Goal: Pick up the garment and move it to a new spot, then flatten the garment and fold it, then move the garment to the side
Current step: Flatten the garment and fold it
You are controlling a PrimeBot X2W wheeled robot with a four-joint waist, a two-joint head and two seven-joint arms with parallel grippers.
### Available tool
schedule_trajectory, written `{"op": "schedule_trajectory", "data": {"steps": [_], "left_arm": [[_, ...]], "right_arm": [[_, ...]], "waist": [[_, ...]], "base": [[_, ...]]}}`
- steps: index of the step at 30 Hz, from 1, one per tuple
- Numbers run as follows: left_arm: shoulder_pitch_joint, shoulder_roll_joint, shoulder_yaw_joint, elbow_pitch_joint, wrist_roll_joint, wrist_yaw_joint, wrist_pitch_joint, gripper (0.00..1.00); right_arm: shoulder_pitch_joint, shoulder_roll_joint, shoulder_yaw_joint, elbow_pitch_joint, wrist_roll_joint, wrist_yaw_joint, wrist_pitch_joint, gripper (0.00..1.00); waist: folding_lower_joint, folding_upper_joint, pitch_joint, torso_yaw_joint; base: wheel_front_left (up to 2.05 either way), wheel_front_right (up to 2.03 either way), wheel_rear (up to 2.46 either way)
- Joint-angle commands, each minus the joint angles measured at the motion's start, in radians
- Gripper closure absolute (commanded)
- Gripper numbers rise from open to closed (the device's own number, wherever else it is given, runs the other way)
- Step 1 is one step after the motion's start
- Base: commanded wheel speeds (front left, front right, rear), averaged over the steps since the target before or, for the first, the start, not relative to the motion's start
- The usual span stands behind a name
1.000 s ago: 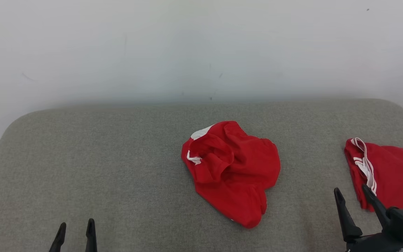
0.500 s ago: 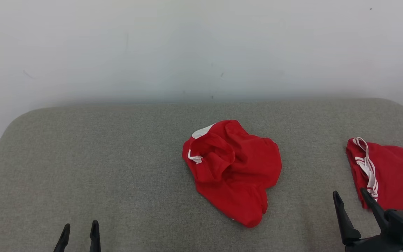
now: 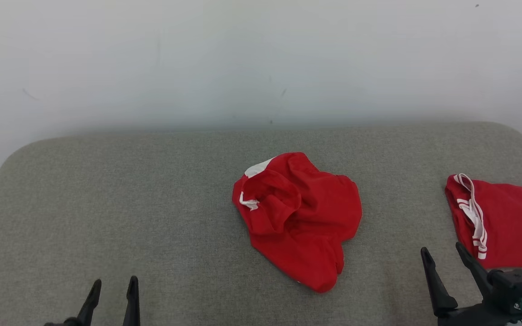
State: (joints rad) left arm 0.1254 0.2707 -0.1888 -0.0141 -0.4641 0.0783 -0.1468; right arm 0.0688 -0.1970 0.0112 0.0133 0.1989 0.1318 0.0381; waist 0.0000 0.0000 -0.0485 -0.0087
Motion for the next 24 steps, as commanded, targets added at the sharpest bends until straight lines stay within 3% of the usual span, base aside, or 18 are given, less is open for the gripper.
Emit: {"op": "schedule_trajectory", "data": {"steps": [1,7,17,20,24], "left_arm": [[-0.032,0.009,-0.002,-0.005,0.006,-0.005,0.012,0.00],[-0.182,0.044,-0.034,0.013,0.006,-0.035,0.148,0.00],[-0.577,0.039,-0.113,0.224,-0.065,-0.146,0.426,0.00],[-0.699,0.026,-0.127,0.318,-0.073,-0.145,0.508,0.00],[-0.834,0.017,-0.134,0.445,-0.086,-0.097,0.679,0.00]], "right_arm": [[-0.008,0.003,0.003,-0.002,-0.006,-0.002,-0.002,0.00],[-0.031,0.003,0.035,0.004,0.002,-0.002,-0.005,0.00],[-0.088,0.014,0.100,0.023,0.013,-0.002,-0.011,0.00],[-0.114,0.016,0.117,0.028,0.015,-0.002,-0.016,0.00],[-0.154,0.022,0.144,0.037,0.017,-0.002,-0.028,0.00]], "waist": [[0.0000,0.0000,0.004,-0.004],[0.0000,0.0000,0.022,-0.045],[0.0000,0.0000,0.103,-0.191],[0.0000,0.0000,0.147,-0.247],[0.0000,0.0000,0.204,-0.330]], "base": [[0.00,0.00,0.00],[0.00,0.00,0.00],[0.00,0.00,0.00],[0.00,0.00,0.00],[0.00,0.00,0.00]]}}
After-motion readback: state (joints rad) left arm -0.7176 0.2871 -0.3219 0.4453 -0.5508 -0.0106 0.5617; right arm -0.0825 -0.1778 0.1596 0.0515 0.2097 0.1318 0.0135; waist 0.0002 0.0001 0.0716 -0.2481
